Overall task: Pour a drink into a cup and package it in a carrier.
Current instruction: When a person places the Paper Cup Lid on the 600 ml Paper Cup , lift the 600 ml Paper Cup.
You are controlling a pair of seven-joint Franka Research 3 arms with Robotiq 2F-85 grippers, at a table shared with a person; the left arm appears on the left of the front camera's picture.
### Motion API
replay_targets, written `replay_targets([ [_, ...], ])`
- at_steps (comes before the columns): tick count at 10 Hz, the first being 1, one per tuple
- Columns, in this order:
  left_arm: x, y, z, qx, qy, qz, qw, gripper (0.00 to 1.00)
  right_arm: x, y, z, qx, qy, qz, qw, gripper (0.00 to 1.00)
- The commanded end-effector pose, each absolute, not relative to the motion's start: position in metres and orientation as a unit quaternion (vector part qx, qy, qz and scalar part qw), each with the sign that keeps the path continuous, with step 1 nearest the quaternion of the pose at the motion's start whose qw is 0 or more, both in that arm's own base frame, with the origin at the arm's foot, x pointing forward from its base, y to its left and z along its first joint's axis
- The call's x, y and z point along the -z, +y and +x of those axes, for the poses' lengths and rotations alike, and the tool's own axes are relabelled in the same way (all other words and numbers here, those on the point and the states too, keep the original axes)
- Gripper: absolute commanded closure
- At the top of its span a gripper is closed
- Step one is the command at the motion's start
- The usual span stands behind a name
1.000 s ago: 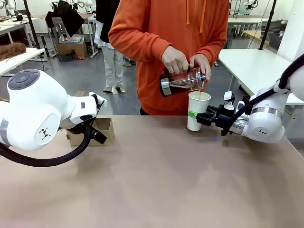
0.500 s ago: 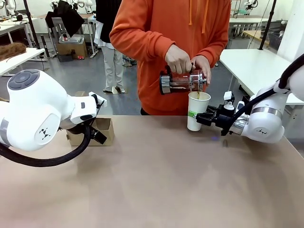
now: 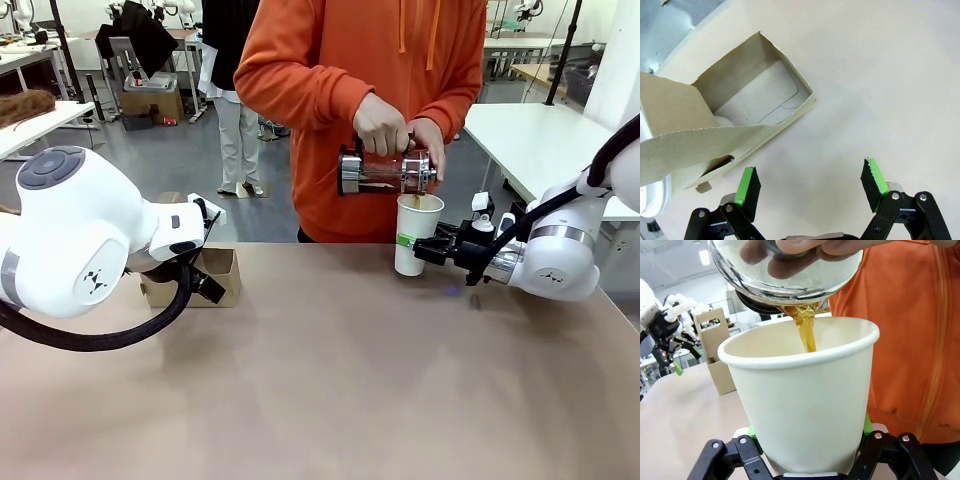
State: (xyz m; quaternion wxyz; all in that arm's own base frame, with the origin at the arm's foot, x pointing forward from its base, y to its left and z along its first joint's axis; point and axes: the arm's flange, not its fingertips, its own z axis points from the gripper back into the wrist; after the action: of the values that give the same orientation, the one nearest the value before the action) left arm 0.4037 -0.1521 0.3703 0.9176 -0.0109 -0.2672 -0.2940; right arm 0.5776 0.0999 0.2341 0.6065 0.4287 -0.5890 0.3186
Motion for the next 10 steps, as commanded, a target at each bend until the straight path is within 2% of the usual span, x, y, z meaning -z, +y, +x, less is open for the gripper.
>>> replay_targets([
  [1, -0.3705, -0.1518, 0.4035, 0.294, -0.267, -0.012, 0.918, 0.00, -0.2362, 0.1016, 0.5788, -0.318, -0.589, 0.423, 0.611, 0.20],
  [10, -0.3705, -0.1518, 0.4035, 0.294, -0.267, -0.012, 0.918, 0.00, -0.2362, 0.1016, 0.5788, -0.318, -0.589, 0.423, 0.611, 0.20],
])
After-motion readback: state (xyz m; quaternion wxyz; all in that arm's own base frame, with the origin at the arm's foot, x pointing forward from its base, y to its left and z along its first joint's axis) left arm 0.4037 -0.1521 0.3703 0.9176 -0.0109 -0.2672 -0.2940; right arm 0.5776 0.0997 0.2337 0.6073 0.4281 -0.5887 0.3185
